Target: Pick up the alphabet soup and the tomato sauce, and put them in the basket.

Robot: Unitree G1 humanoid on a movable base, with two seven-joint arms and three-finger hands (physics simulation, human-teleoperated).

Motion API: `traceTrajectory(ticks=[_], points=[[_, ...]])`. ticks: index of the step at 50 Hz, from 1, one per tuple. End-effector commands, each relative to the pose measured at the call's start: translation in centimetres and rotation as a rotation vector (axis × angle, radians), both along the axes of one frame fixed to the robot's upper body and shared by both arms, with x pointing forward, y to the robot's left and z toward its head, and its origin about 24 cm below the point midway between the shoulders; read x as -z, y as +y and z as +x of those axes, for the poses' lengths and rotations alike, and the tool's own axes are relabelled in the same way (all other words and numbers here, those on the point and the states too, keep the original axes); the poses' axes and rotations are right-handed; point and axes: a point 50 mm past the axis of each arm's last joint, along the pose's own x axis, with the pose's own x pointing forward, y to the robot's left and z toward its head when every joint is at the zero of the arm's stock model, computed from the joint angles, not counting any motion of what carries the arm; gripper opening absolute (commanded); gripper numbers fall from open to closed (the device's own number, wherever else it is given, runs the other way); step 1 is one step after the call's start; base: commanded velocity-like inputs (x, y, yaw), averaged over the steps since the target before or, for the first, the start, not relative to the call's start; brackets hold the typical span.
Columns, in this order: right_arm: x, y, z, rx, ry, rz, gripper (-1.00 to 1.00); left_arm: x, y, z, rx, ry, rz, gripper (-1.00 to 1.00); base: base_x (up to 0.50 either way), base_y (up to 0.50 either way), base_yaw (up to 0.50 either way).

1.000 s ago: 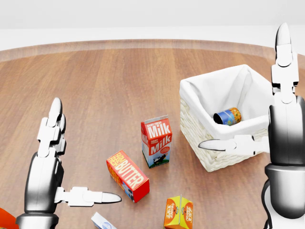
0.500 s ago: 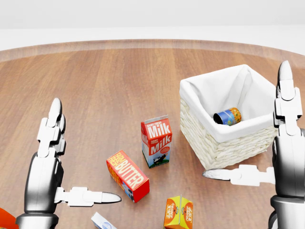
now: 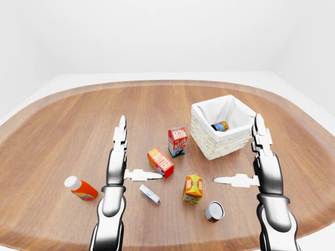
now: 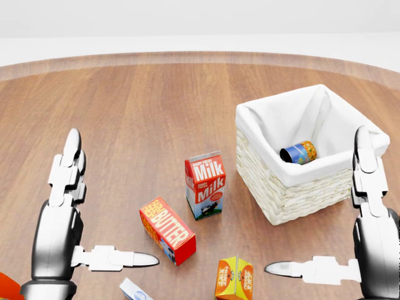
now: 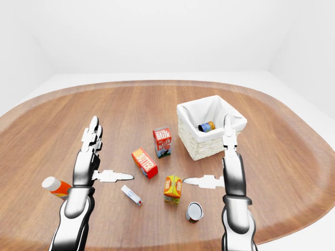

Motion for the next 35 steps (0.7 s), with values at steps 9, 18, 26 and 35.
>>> traceTrajectory(ticks=[9,18,26,35], points=[[3.9,-0.3,-1.5,0.032,0.188,0.037,1.00,-0.2,0.1,-0.2,-0.010,-0.011,0.004,1.00,0.00,0.00,0.00],[5.2,-0.4,-1.6,0.048,0.245,0.040,1.00,-0.2,0.1,-0.1,-0.011,-0.011,0.004,1.00,0.00,0.00,0.00],[5.0,-0.4,-1.9,0.043,0.242,0.046,1.00,-0.2,0.1,0.0,-0.013,-0.009,0.006,1.00,0.00,0.00,0.00],[5.3,-0.1,-2.8,0.028,0.270,0.062,1.00,-0.2,0.1,-0.1,-0.015,-0.010,0.007,1.00,0.00,0.00,0.00]])
